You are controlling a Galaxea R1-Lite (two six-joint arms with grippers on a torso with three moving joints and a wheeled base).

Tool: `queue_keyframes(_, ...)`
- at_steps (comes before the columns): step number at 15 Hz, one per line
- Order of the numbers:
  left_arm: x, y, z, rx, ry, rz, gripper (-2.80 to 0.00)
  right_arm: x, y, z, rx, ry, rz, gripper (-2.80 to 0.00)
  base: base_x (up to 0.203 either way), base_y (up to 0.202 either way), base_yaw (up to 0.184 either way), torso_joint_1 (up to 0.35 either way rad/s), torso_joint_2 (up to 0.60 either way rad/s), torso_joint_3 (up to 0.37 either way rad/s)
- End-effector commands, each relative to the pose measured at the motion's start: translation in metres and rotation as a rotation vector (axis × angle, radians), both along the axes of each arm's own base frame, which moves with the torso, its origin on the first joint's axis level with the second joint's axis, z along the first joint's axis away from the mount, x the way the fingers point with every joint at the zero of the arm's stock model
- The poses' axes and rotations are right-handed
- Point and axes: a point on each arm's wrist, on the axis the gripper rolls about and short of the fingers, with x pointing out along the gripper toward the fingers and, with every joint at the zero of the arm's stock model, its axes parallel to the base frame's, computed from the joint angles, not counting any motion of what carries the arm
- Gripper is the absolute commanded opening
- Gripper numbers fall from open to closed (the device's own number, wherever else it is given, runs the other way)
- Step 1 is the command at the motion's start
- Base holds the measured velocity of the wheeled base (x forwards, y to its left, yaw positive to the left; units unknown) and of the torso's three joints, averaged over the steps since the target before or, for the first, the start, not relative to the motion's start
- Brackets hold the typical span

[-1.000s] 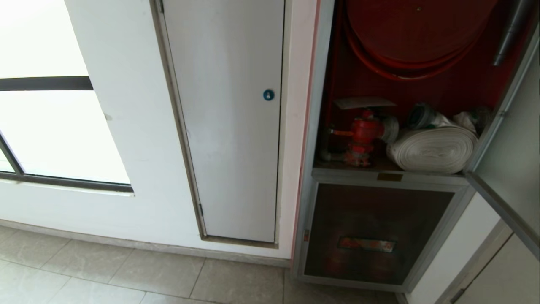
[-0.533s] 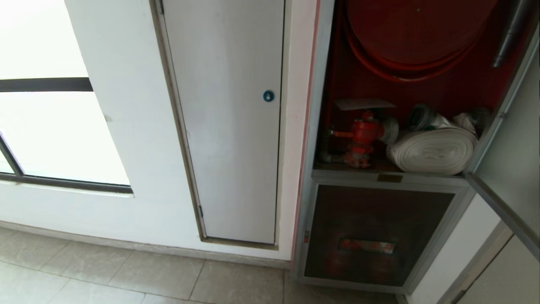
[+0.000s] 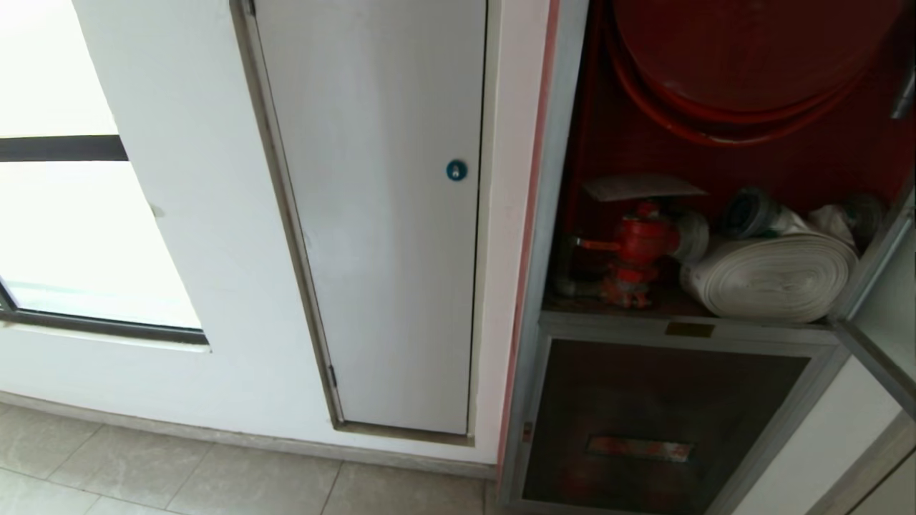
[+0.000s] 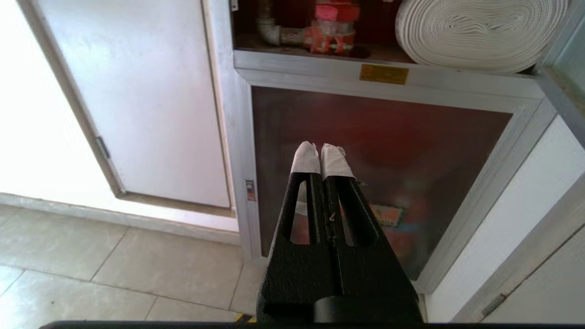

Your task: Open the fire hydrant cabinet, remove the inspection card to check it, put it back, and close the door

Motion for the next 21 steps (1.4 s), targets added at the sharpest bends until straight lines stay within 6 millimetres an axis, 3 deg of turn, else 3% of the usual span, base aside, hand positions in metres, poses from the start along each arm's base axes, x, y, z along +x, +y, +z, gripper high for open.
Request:
queue_keyframes(1, 0.0001, 0.0, 0.0, 0.0, 0.001, 0.001, -2.8, 0.0002, 0.0, -0.0003, 0.0, 0.002, 0.0, -2.8, 0.194, 0.0, 0.001, 0.002, 0.0, 0.002)
queue_keyframes(21, 0.0001, 0.0, -0.0001, 0.002, 0.002, 0.001, -2.8, 0.0002, 0.0, -0.0003, 0.0, 0.002, 0.0, -2.8, 0.197, 0.0, 0.0, 0.002, 0.0, 0.002)
